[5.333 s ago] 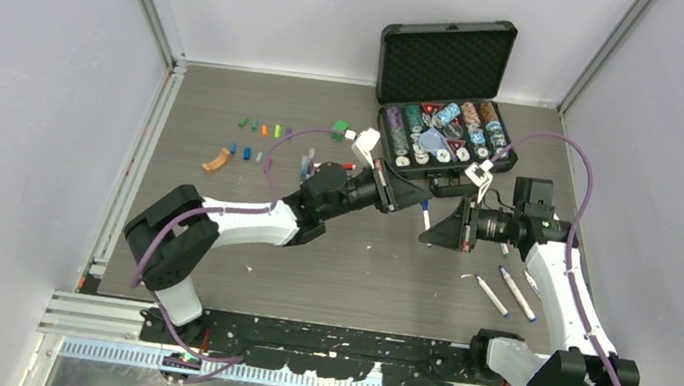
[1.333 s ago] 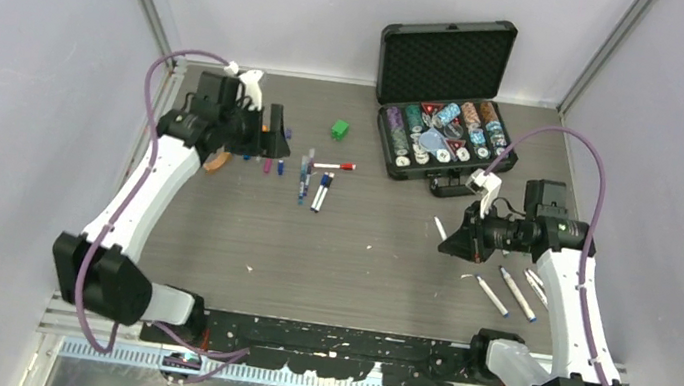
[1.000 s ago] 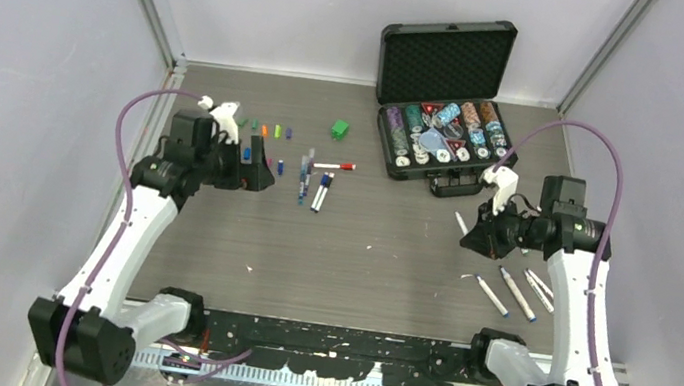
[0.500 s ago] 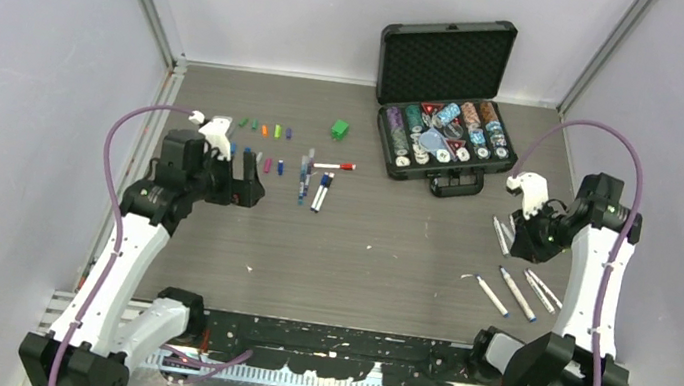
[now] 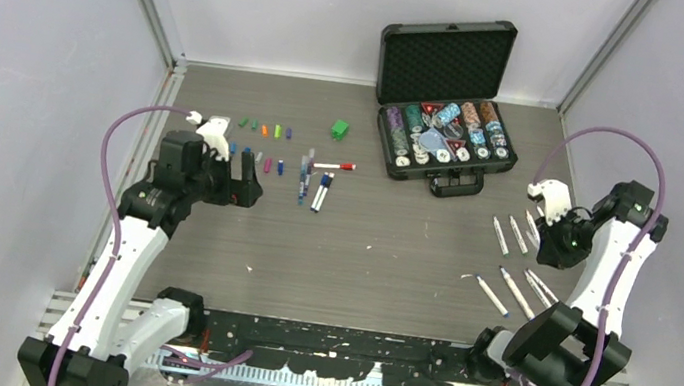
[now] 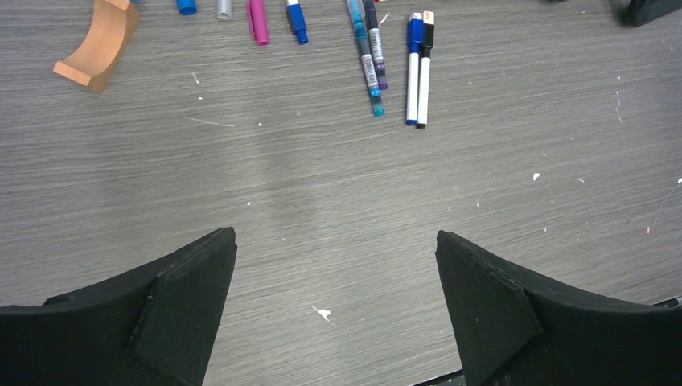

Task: Open the pen caps
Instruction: Place the pen at the center of the board.

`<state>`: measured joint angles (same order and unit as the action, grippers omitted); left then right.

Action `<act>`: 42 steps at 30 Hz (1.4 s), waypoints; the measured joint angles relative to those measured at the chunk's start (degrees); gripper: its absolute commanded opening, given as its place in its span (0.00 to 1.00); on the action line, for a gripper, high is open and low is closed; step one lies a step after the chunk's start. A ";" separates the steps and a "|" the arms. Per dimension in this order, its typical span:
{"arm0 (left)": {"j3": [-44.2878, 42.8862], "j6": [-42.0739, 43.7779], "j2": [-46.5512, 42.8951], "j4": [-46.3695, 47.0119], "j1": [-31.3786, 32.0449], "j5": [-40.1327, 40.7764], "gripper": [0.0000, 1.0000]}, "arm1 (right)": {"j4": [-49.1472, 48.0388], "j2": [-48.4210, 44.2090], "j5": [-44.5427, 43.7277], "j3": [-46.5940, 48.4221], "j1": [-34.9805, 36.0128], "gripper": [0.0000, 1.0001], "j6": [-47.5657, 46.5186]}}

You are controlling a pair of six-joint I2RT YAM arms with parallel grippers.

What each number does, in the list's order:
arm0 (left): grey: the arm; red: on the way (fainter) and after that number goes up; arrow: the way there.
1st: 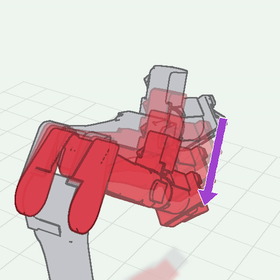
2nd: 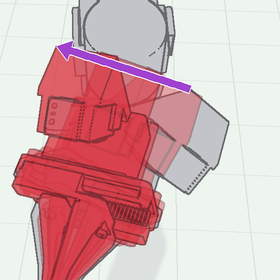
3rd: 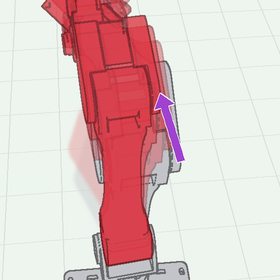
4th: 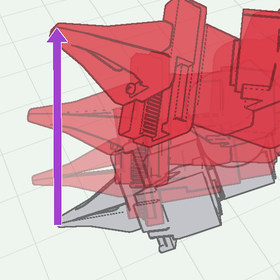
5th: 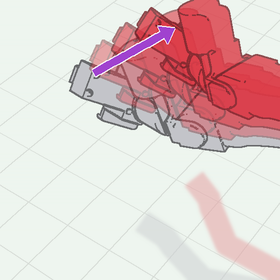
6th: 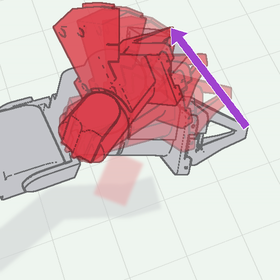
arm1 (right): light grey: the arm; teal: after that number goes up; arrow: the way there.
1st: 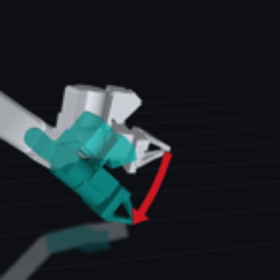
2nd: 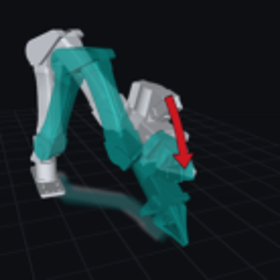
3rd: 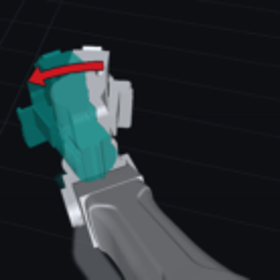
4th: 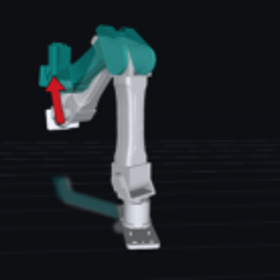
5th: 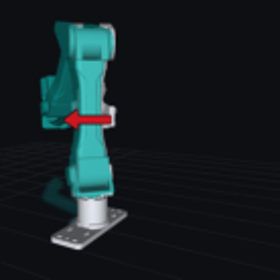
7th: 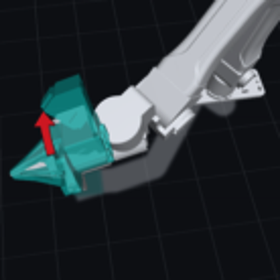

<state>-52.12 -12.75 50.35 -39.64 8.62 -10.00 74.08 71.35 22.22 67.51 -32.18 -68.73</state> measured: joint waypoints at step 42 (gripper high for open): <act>0.00 0.20 2.36 -0.04 0.00 1.86 1.00 | -23.80 23.32 -18.49 -8.09 -10.05 0.09 -14.14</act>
<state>-52.12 -12.56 52.71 -39.68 8.62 -8.14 50.28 94.67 3.73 59.42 -42.24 -82.87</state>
